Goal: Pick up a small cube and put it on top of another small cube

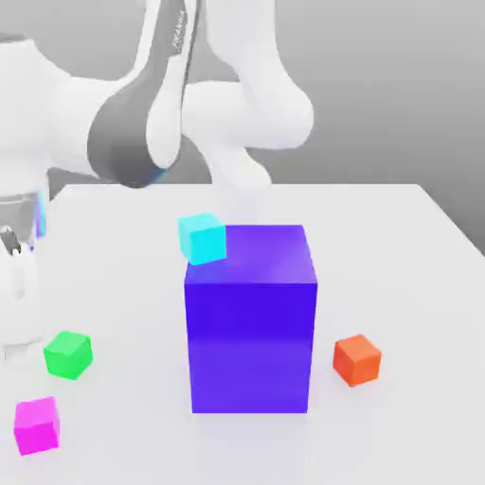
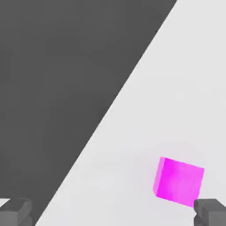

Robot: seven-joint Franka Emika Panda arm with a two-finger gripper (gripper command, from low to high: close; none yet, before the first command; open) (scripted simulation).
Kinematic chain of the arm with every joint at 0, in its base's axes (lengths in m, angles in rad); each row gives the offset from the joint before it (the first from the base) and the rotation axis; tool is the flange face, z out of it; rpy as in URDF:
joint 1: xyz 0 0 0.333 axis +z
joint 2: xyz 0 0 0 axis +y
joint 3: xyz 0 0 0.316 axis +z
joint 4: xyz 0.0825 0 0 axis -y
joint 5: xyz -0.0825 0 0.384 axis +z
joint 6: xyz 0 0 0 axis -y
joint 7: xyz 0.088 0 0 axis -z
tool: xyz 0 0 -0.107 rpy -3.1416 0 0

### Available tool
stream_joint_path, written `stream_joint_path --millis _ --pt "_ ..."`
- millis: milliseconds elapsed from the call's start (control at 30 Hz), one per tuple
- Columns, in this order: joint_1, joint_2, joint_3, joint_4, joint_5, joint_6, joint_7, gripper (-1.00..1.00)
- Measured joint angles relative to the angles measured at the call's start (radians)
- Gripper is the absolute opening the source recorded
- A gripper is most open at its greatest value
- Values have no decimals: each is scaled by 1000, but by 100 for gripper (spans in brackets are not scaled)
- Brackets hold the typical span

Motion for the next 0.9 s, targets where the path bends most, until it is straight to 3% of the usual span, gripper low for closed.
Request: stream_joint_path --millis 233,267,500,633,900 --pt "-67 255 17 15 99 139 13 0" --pt "-75 291 26 23 106 167 8 -100" --pt "-78 300 30 24 107 176 8 -100" --pt "-60 181 4 -1 75 82 32 -100" --pt "-106 -109 -94 -238 12 32 236 -100"
